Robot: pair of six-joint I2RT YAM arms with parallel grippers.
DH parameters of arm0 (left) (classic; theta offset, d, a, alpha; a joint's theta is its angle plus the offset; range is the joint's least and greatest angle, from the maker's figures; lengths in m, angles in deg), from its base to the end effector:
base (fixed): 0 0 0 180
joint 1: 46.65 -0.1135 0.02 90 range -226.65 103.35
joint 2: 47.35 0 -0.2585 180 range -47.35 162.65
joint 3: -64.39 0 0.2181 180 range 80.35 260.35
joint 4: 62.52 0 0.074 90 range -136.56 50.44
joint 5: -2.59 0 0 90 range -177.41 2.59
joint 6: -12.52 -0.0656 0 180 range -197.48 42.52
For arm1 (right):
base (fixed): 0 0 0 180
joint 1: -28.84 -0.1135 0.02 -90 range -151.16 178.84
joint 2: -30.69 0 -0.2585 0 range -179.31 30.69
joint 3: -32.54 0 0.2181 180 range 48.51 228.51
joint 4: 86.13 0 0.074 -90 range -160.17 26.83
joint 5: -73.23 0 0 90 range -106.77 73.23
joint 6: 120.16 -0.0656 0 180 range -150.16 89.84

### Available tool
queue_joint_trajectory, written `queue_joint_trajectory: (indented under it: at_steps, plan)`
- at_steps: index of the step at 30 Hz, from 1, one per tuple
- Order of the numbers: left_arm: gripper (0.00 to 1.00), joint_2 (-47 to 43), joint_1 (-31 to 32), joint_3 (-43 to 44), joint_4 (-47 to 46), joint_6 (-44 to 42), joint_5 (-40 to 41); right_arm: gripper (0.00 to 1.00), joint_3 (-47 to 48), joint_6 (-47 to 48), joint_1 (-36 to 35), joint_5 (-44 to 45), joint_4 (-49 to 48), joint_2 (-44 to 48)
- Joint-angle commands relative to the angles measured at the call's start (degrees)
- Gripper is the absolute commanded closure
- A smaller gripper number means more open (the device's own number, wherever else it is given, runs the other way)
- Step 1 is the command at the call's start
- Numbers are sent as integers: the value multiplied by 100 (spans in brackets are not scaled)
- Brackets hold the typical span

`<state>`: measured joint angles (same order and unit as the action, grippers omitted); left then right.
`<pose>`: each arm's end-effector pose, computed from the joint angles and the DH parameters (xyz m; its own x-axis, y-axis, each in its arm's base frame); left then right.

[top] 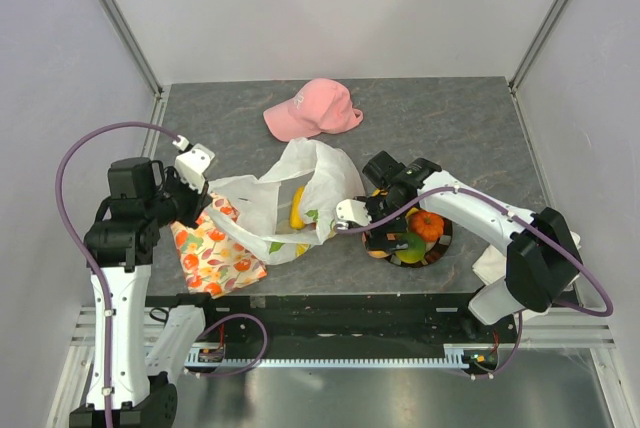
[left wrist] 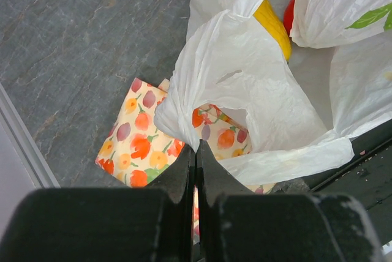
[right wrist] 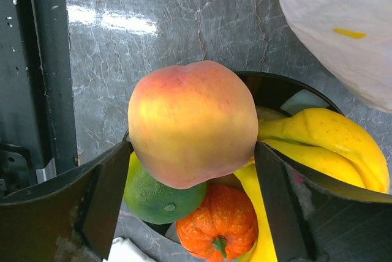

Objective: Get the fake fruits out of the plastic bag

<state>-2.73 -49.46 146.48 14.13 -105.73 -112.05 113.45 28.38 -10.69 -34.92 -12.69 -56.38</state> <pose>0.1139 -0.0218 0.3433 -0.4241 0.4099 -0.8075 0.5438 0.8283 0.1349 0.1785 0.1738 0.2142 0.1570 -0.9214 -0.3556 -0.9854 -0.1702 0.0059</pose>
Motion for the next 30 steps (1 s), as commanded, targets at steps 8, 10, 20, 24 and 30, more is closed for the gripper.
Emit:
queue_joint_trajectory:
  at_steps: [8,10,20,24,30]
  plan:
    - [98,38,-27,14,-241,162,-251,2,369,17,-46,-56,316,313]
    - [98,38,-18,49,-241,162,-234,2,702,-88,-55,-101,457,339]
    - [98,-129,-18,207,198,188,-550,2,3505,-2451,-64,-1347,336,-80]
    - [98,-357,-18,172,330,399,-830,8,3542,-3559,-99,-1770,-621,-521]
    - [99,-621,-18,58,585,505,-832,35,3683,-3851,-669,-1455,-1238,-1628]
